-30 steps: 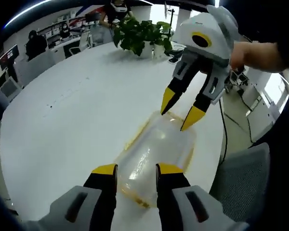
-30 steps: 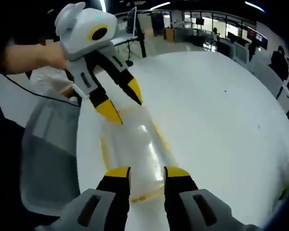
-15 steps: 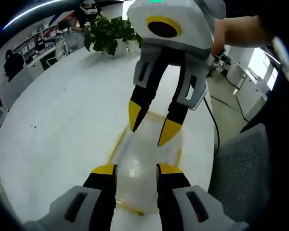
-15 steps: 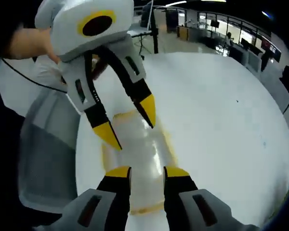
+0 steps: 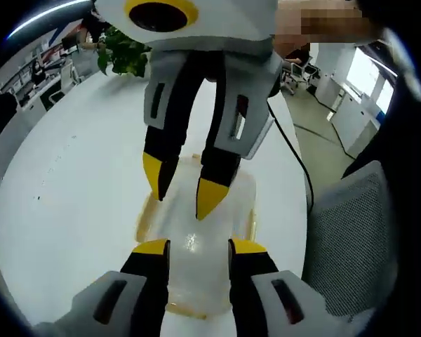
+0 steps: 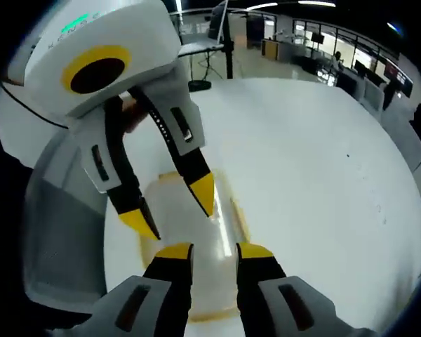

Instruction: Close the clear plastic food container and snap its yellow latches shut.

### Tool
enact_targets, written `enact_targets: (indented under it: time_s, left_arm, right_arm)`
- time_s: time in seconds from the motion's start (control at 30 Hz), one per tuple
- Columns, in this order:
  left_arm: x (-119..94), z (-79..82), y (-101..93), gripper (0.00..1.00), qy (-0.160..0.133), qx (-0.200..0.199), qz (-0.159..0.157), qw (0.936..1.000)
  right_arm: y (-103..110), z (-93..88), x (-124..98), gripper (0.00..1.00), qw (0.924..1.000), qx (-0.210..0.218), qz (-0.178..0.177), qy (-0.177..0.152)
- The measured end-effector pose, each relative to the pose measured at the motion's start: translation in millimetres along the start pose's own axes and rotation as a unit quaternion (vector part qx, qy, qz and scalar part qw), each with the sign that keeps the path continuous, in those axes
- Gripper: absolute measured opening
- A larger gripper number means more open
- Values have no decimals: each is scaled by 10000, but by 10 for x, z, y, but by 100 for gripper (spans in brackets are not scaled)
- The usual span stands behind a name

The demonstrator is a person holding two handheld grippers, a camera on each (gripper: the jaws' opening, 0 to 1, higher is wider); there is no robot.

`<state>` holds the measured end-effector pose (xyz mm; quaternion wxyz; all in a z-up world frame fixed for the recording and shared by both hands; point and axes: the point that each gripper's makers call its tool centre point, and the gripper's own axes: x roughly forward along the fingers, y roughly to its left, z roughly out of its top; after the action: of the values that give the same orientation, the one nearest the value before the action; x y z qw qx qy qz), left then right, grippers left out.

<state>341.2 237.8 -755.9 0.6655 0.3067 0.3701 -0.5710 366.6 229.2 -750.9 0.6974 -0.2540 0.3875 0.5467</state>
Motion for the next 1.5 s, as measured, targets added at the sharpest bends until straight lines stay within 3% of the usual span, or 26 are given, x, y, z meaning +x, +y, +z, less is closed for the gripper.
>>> enact_targets:
  time_s: [0.27,0.43,0.53,0.67,0.73,0.93,1.2,1.5]
  left_arm:
    - [2,29,-2,32,-39,28,-18,10000]
    - [2,28,-66,40,-32,288,-20,9996]
    - [-3,20,-70,42,-9,207,-14,9998]
    - [11,26,-85,45,-34,266,-44,9996]
    - [21,32,-46,53,-49,182,0,9998]
    - [2,44,-40,52,19,421,137,9990]
    - [-66,160,-187,51,-187,289,207,9992]
    - [91,90,-287,51,139,620,316,9975]
  right_arm:
    - [-27,-20,20,22,9999,-74,-15,110]
    - [-154,35,28,28,9997,254,-44,23]
    - [-118,10,76,32,9987,439,265,74]
    - [-144,-31,131,37,9983,423,353,209]
    - [-96,-63,164,37,9960,627,559,300]
    - [-77,-57,165,35,9938,715,772,371]
    - [-29,-39,156,36,9933,421,957,502]
    - [-9,-80,172,38,9915,215,1081,696]
